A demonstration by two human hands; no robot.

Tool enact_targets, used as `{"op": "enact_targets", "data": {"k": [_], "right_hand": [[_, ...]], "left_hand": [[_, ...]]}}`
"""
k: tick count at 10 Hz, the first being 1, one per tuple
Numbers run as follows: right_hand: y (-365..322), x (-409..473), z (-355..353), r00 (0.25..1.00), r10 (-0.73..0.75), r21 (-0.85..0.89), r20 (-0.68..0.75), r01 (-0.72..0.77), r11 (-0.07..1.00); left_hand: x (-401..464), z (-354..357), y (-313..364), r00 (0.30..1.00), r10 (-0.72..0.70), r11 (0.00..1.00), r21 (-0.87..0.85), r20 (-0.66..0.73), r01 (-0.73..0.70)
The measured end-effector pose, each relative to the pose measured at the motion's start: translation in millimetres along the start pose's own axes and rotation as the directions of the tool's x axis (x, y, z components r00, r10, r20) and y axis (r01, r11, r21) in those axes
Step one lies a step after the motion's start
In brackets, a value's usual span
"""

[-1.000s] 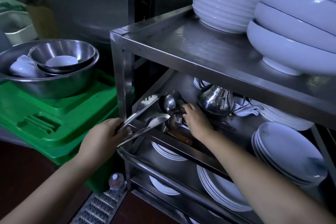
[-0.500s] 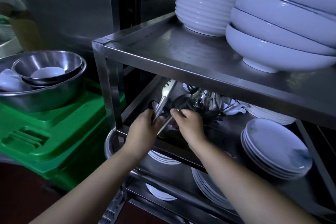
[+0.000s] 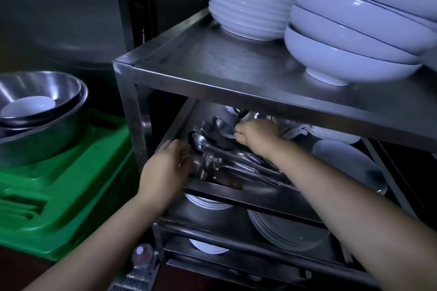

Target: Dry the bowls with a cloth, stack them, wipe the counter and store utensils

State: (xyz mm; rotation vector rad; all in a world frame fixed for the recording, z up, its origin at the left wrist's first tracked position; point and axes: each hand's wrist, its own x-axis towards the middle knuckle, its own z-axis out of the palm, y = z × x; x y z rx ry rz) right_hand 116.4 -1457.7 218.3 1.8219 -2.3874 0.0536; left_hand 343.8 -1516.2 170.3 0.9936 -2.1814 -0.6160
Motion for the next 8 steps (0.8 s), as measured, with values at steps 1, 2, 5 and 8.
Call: {"op": "enact_targets", "data": {"k": [1,2,5,8], "right_hand": [[-17.5,1.5,14.7,0.987,-0.108,-0.148,0.115,0.125,0.981],[-23.7,5.8,26.2,0.987,-0.122,-0.209,0.104,0.141,0.968],[-18.1,2.2,38.6,1.000,-0.002,-0.092,0.021,0.004,0.996],[-19.7,-89.7,15.3,0.969,0.241,-0.225,-0.054,-0.247,0.943]], "left_hand": [[-1.0,-2.8,-7.3,0.999,0.034,0.999,0.008,0.002,-0.034],[0.3,-5.8,-12.8,0.999,0.038,0.999,0.005,0.025,-0.038],[10.3,-4.9,-14.1,0.984,0.141,0.989,0.038,0.110,-0.146],[25.8,25.9,11.4,0.866,0.397,0.897,0.074,0.304,-0.437]]}}
